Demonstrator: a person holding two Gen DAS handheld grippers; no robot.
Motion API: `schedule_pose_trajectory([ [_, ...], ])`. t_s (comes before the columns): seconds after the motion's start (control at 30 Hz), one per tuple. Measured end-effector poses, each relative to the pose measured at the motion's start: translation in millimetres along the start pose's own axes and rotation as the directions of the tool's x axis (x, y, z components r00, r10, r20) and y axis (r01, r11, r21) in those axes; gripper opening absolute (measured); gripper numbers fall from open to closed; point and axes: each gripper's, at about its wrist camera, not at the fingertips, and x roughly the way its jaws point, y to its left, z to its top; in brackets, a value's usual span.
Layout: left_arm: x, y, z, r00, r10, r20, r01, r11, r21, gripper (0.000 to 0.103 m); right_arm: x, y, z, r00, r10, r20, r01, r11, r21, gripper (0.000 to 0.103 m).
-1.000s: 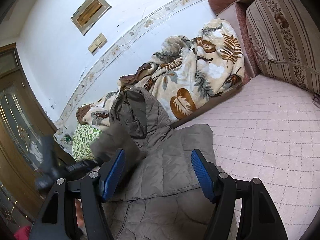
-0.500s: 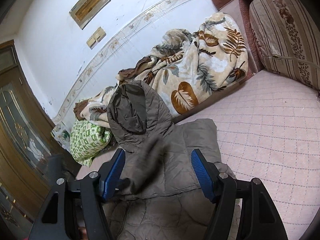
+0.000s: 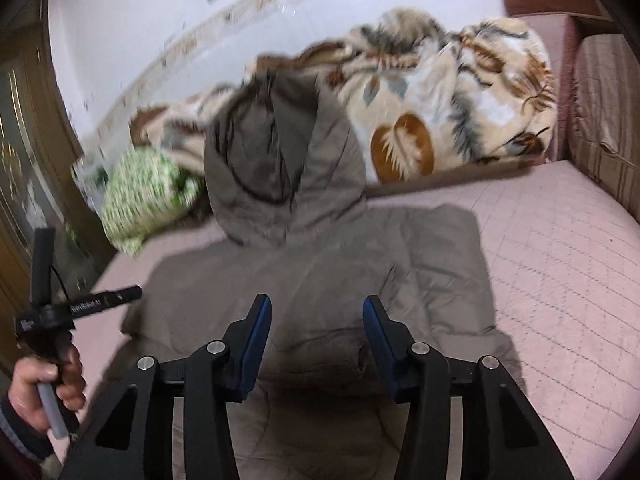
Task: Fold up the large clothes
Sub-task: 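Smooth the folded jacket body flat with the left tool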
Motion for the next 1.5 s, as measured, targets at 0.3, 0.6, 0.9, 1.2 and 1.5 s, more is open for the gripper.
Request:
schedule_pose_trajectory([
  [0.3, 35.5, 13.2, -19.0, 0.997, 0.010, -0.075, -0.011, 1.000, -0.011, 0.050, 51.6, -8.8, -18.6, 0.981, -0.077, -0.179, 0.078, 0.997, -0.004, 0.052],
  [0.6, 31.9, 13.2, -16.8, 0.995, 0.033, -0.094, -0.038, 0.998, -0.050, 0.051, 71.9, -17.2, -23.9, 0.961, -0.078, -0.264, 0.089, 0.996, 0.027, 0.053],
  [0.9, -58.8, 23.3, -58.9, 0.999, -0.012, 0.036, 0.013, 0.999, -0.041, 0.051, 22.8, -2.7, -9.8, 0.985, -0.025, -0.172, 0.031, 0.999, 0.030, 0.053],
  [1.2, -68.8, 51.7, -120.8, 0.998, 0.051, 0.029, -0.050, 0.998, -0.036, 0.051, 15.7, 12.6, -12.7, 0.988, -0.030, -0.149, 0.028, 0.999, -0.018, 0.053],
  [1.5, -38.0, 61.2, -133.9, 0.996, 0.080, -0.049, -0.083, 0.995, -0.050, 0.055, 50.3, 13.3, -25.5, 0.966, -0.136, -0.222, 0.118, 0.989, -0.093, 0.059],
])
